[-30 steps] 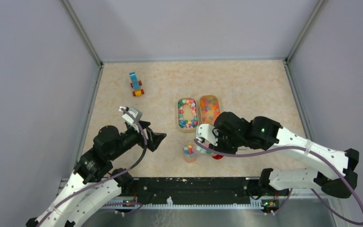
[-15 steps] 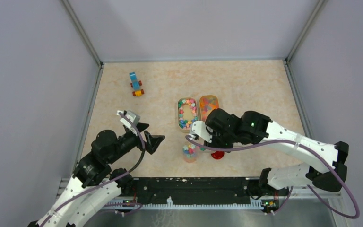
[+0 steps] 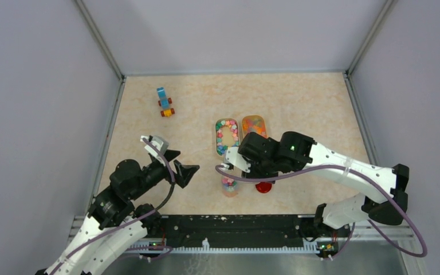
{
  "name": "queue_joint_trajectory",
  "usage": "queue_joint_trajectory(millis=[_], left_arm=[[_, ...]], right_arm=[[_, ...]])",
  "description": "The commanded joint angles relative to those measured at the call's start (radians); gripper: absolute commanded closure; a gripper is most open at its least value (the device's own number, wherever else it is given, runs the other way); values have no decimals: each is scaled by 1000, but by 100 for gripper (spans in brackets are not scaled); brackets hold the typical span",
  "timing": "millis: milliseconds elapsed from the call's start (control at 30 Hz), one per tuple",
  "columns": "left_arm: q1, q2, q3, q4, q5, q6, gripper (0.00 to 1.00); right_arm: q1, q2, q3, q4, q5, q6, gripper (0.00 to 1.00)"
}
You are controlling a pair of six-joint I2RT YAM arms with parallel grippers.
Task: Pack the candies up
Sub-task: Place the fake candies in the packing bottle, then scoop the fake candies from the storage box.
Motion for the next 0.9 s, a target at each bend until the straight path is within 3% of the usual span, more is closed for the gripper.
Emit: queue_joint_trajectory(millis=[0,433,867], left_arm=[[-2,-9,-7,45,1,4,1],[-4,-25,-11,47,9,4,1],[-5,-24,-11,47,16,4,1]], right_arm=[[13,17,79,-38,52,29,100],[7,70,172,-38,161,104,100],[-120,158,187,69,111,157,100]])
